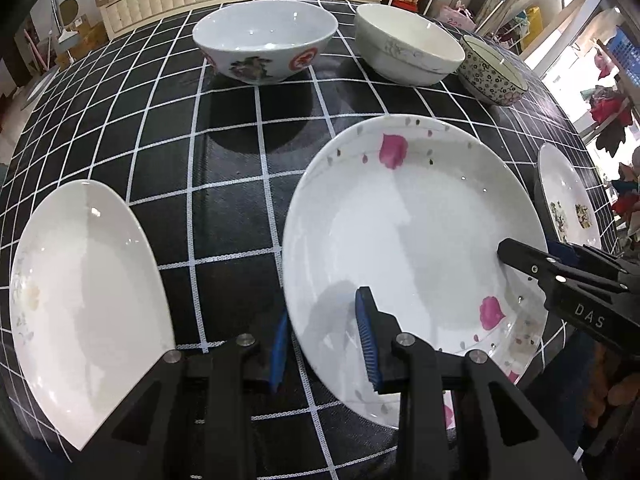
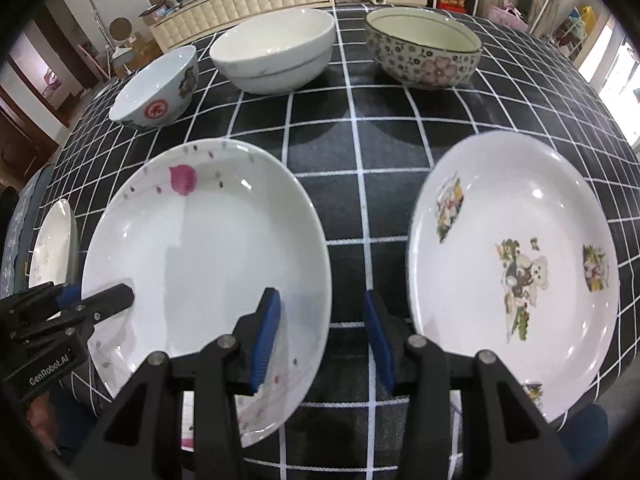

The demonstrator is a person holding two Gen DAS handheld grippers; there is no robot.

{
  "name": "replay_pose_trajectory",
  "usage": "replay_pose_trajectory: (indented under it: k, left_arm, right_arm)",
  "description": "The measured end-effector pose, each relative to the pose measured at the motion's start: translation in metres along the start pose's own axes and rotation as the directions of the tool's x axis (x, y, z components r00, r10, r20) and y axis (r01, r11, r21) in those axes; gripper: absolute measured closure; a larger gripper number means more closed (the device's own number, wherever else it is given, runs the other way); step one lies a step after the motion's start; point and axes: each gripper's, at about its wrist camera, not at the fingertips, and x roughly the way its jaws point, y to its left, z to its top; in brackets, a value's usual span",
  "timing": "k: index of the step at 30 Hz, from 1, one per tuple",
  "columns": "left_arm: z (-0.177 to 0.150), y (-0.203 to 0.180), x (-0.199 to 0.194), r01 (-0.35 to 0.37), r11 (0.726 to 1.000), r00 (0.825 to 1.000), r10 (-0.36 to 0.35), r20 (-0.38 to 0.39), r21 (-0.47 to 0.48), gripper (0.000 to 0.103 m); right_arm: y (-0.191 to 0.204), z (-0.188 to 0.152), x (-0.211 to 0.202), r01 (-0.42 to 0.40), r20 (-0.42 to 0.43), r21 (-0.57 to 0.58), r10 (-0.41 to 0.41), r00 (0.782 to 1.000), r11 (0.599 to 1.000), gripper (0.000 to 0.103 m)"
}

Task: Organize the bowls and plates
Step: 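Grasp the rim of the pink-petal plate with the left gripper, then carry the pink-petal plate over the plain white plate with the left gripper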

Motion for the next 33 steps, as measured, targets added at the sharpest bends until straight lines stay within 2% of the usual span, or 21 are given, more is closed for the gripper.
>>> replay_pose_trajectory:
  k: [5, 10, 17, 33]
  left_arm:
    - [0.001, 0.0, 0.0, -0.001, 1.0, 1.0, 0.001, 0.001, -0.01, 0.076]
    - [-0.001, -0.001, -0.001, -0.02, 1.0, 1.0, 0.021, 0.009, -0.009, 0.076]
    - [-0.004, -0.001, -0.002, -0.035, 0.999, 0.999, 0.035, 0.003, -0.029, 0.077]
    - [-0.016, 0.018, -0.044, -0.062, 0.997, 0.994, 0.067, 0.088, -0.053, 0.079]
  right_arm:
    - [0.007, 0.002, 0.005, -0.046, 0.002, 0.015, 0.046, 0.999, 0.999, 0.068]
    - [0.009, 0.001, 0.003, -0.02, 0.014, 0.047, 0.02, 1.0, 0.999, 0.068]
    - [0.01, -0.003, -0.005, -0.011, 0.005, 0.051, 0.011, 1.0, 0.999, 0.074]
    - [0.042, -0.003, -0.029, -0.034, 0.072, 0.01, 0.033, 0.997, 0.999, 0.08]
